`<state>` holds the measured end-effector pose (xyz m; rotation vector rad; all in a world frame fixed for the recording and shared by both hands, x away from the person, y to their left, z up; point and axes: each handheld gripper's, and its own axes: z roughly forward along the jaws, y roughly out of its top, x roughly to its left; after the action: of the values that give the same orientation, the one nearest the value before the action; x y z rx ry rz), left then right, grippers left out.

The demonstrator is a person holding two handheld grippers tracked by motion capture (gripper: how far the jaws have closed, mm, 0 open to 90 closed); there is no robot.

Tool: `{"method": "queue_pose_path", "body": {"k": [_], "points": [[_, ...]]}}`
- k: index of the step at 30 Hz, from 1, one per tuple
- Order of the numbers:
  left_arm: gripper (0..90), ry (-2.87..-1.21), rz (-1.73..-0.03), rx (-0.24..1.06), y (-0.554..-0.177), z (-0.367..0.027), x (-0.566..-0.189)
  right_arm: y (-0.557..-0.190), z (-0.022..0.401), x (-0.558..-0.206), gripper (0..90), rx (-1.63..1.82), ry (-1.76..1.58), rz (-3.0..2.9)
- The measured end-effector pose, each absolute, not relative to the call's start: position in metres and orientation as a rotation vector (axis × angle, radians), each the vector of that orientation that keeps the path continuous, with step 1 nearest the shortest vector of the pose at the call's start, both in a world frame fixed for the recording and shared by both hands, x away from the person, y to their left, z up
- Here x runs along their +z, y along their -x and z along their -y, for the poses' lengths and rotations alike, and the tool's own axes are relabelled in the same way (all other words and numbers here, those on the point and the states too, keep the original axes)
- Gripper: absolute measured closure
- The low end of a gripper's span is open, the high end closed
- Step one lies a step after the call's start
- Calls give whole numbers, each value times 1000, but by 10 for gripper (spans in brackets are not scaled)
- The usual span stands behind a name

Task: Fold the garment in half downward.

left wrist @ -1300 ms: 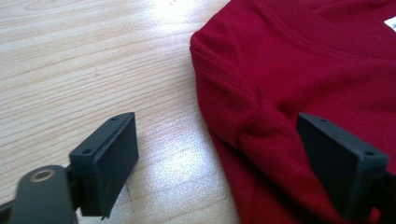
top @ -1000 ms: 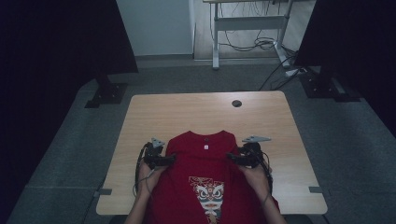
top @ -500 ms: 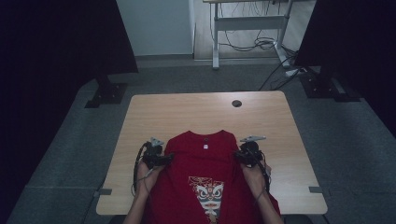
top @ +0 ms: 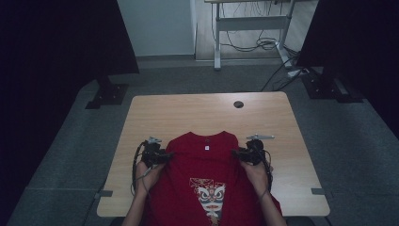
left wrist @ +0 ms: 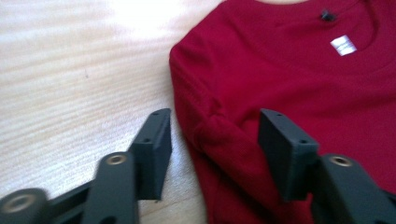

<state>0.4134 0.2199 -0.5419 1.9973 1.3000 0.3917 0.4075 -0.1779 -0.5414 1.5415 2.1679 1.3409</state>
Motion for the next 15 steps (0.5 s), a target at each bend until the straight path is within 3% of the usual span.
{"method": "queue_pose_path", "body": {"k": [1, 2, 3, 5, 6, 15], "points": [[617, -1997, -1300, 392, -413, -220, -542, -408, 178, -541, 658, 1341, -1541, -2168], [679, -1993, -1294, 388, -413, -222, -542, -408, 174, -542, 789, 1283, -1515, -2175], [723, -1993, -1294, 388, -413, -222, -542, -408, 174, -542, 789, 1283, -1515, -2175], [723, -1975, -1270, 425, -410, -228, -537, -406, 173, -542, 816, 1252, -1494, -2181], [787, -1975, -1270, 425, -410, -228, -537, -406, 173, -542, 816, 1252, -1494, -2181], [804, -1898, -1149, 521, -392, -241, -514, -370, 191, -515, 837, 1043, -1253, -2114]]}}
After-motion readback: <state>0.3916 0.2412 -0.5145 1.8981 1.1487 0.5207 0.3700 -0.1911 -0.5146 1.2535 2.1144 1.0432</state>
